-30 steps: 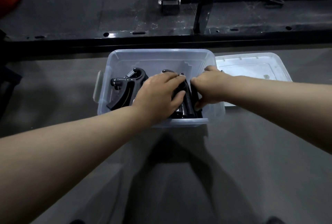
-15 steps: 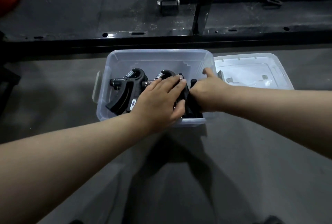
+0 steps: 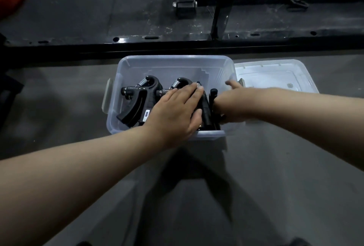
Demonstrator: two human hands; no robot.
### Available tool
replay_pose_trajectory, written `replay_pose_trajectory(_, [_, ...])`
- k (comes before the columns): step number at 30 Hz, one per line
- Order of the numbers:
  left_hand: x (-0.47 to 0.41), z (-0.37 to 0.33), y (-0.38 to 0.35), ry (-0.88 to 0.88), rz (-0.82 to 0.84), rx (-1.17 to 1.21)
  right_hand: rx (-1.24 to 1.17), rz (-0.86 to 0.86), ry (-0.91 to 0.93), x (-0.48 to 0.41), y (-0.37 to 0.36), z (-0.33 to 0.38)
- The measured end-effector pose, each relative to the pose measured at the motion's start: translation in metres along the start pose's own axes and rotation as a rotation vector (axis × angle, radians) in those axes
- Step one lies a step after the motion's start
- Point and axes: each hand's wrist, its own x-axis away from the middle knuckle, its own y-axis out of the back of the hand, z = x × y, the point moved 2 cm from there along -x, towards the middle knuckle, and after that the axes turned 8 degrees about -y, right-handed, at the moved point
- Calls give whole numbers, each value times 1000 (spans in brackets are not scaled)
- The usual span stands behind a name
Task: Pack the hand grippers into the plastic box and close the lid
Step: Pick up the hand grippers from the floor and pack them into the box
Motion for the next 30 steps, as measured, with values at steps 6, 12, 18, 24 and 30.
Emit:
replay_pose_trajectory(6, [3,-1,3,15,34,-35,-238,-106,-32,-5,4,-38])
replay_pose_trajectory(12, [9,-5,4,-17,66,-86,107,-210,-49,-9,-7,6])
replay_pose_trajectory(18, [9,-5,4,-11,88,-102,159,-182,-49,-15,1,7])
replay_pose_trajectory(24, [12,-4,7,20,87,-110,-1,-16,-88,1,5,19])
replay_pose_trajectory(30, [34,21,19,253,151,-188,-741,-174,-222,9,8,5])
